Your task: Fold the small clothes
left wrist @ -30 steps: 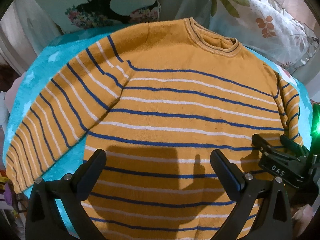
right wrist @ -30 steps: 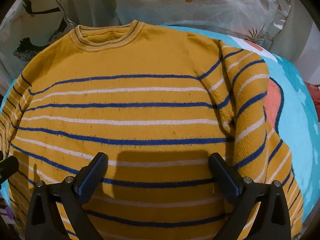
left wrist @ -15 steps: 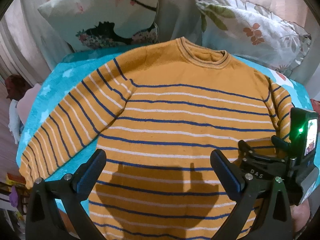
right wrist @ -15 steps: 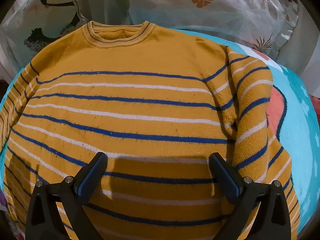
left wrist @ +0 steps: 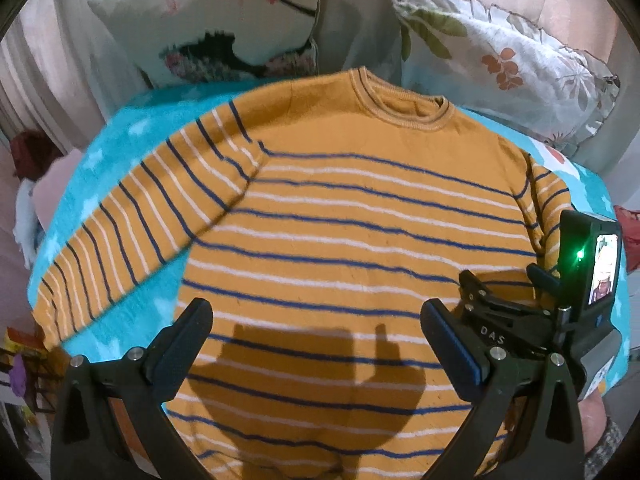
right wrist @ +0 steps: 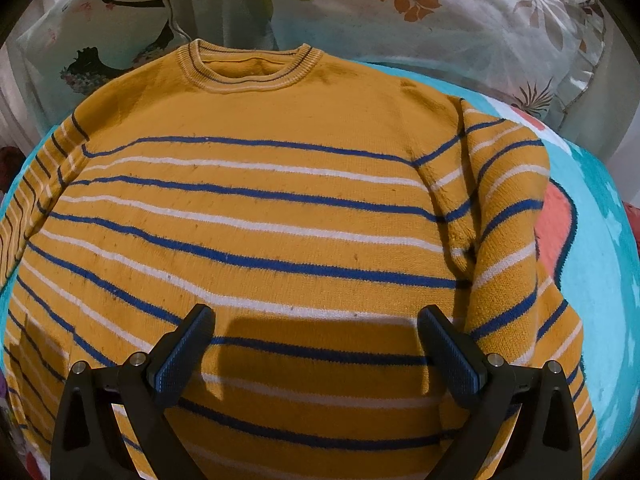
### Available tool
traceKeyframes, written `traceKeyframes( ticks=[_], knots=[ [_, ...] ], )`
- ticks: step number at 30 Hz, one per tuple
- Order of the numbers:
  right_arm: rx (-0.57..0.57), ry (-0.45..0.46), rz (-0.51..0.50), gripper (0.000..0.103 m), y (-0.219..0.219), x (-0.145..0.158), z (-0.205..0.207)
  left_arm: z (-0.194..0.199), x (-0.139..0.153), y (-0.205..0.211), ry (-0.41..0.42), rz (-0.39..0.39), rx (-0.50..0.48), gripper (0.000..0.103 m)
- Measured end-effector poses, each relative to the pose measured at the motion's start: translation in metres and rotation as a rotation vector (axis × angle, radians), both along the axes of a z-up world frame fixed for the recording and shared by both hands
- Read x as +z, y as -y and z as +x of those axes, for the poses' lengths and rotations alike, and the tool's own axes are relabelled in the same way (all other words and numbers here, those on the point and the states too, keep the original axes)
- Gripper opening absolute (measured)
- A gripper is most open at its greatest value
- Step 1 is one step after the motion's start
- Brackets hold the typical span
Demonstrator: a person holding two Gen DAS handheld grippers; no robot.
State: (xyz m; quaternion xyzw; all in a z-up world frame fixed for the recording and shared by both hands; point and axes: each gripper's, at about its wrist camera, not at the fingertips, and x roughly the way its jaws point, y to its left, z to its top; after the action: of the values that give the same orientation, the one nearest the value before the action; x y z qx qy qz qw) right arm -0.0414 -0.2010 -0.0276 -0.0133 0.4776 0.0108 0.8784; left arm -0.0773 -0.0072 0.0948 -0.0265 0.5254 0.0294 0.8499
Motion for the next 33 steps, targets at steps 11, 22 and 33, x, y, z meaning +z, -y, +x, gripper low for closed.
traceKeyframes(
  ticks=[11,22,33],
  knots=[
    [0.008,0.013,-0.002,0.103,-0.003,0.000,-0.003,-0.004,-0.027,0.001,-0.120,-0.117,0.019,0.103],
    [0.003,0.025,-0.007,0.103,-0.006,-0.001,-0.004,-0.001,-0.029,0.004,-0.120,-0.100,0.009,0.103],
    [-0.001,0.049,-0.008,0.103,-0.004,-0.001,-0.006,0.003,-0.030,0.006,-0.108,-0.076,-0.009,0.103]
  ],
)
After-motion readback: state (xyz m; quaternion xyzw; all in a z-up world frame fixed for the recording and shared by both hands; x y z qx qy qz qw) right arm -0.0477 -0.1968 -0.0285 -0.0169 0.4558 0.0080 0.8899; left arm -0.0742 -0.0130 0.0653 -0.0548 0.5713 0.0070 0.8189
